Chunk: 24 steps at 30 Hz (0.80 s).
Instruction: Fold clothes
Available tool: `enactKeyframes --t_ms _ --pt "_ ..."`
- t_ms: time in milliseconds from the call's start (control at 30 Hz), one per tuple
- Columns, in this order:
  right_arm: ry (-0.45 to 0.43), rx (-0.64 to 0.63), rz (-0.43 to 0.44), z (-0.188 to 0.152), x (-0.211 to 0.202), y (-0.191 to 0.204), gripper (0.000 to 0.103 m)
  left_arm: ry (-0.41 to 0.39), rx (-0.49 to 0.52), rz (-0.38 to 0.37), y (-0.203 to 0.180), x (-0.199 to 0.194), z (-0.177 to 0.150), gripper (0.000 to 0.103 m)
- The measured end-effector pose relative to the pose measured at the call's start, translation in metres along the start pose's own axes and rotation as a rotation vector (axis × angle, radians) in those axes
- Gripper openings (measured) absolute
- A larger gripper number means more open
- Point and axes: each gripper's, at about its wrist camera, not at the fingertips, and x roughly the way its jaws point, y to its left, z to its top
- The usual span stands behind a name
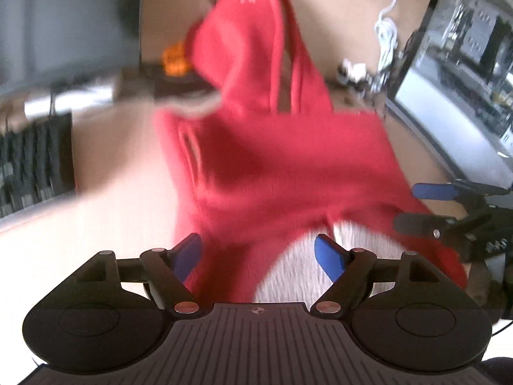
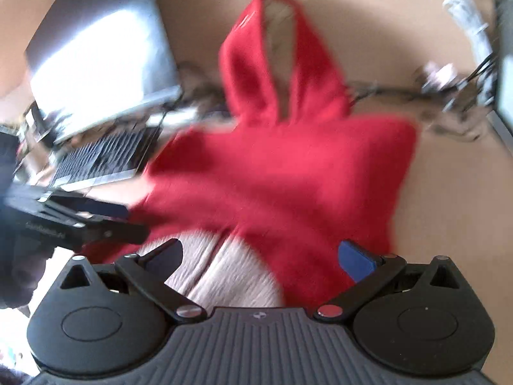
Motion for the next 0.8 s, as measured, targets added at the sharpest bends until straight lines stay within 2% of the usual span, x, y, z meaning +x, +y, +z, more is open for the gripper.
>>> enactKeyframes --t_ms 67,100,233,333,533,667,733,800 --pt "0.053 -0.013 -0.003 -0.010 0.015 0.000 0.103 0.042 -0.034 -0.011 -0.001 0.008 -0.009 0.086" --pt "0.026 -0.046 -0.011 -0.015 0.015 0.001 0.103 0.048 -0.049 -0.008 -0.001 0.010 -0.012 0.086" --pt "0.034 -0.159 -0.022 -0.014 0.022 0.003 0.103 0.049 -0.067 0.000 -0.007 0.015 -0.015 0.093" --pt "0.043 -0.215 -0.046 -0.007 0.029 -0.001 0.103 0.050 -0.053 0.006 -0.016 0.021 -0.013 0.094" --pt "0.081 -0.229 -0.062 -0.003 0.032 0.003 0.103 0.037 -0.003 0.020 -0.027 0.027 -0.015 0.097" --pt "0.131 -0.234 -0.088 0.000 0.033 0.014 0.103 0.027 -0.039 0.001 -0.021 0.019 -0.019 0.097" --pt "0.144 -0.218 -0.140 0.001 0.025 0.019 0.103 0.020 -0.064 -0.016 -0.016 0.008 -0.022 0.097" --pt "0.096 -0.202 -0.213 -0.003 0.002 0.029 0.103 -0.003 -0.072 -0.045 -0.011 -0.011 -0.030 0.097"
